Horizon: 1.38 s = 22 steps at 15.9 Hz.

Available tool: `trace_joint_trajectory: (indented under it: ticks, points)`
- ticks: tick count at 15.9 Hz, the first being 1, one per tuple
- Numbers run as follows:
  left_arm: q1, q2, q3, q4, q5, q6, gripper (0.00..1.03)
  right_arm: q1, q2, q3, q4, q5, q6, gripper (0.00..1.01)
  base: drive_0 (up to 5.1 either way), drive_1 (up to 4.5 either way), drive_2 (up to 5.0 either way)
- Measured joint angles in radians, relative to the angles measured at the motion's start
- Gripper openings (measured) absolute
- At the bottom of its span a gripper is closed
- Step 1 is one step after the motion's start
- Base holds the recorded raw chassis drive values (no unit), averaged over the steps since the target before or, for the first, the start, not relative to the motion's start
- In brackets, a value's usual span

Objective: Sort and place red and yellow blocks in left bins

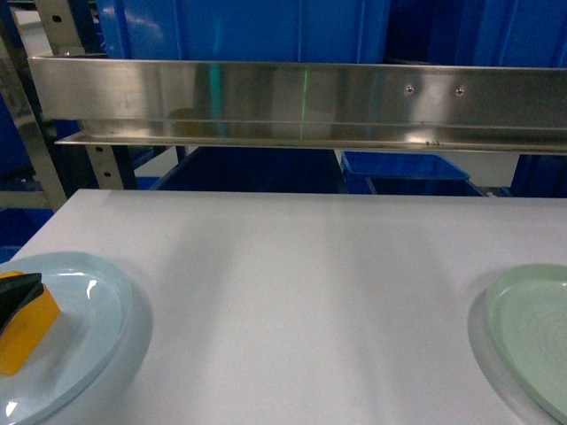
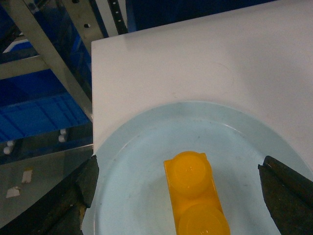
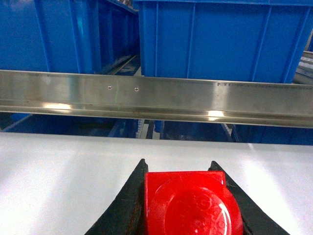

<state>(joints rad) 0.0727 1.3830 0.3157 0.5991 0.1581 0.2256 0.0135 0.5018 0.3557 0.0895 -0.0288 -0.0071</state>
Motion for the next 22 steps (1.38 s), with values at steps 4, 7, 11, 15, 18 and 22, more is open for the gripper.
trace_joint_trajectory:
  ticks: [4, 7, 11, 15, 18, 22]
  points:
    - [0.000, 0.000, 0.000, 0.000, 0.000, 0.000, 0.98, 0.034, -0.041, -0.006, -0.004, 0.027, -0.010, 0.28, 0.0, 0.00, 0.0]
    - [0.000, 0.000, 0.000, 0.000, 0.000, 0.000, 0.98, 0.045, -0.047, -0.008, 0.013, 0.045, -0.017, 0.28, 0.0, 0.00, 0.0]
    - [0.000, 0.000, 0.000, 0.000, 0.000, 0.000, 0.98, 0.045, -0.047, -0.008, 0.013, 0.045, -0.017, 0.28, 0.0, 0.00, 0.0]
    - [0.013, 0.000, 0.002, -0.032, 0.008, 0.000, 0.98, 0.045, -0.047, -0.008, 0.013, 0.045, -0.018, 0.28, 0.0, 0.00, 0.0]
    - [0.030, -0.012, 0.089, -0.125, 0.050, -0.004, 0.98, 0.045, -0.047, -0.008, 0.013, 0.045, -0.017, 0.28, 0.0, 0.00, 0.0]
    - [0.037, -0.026, 0.261, -0.241, 0.079, -0.044, 0.98, 0.045, -0.046, -0.008, 0.013, 0.045, -0.018, 0.28, 0.0, 0.00, 0.0]
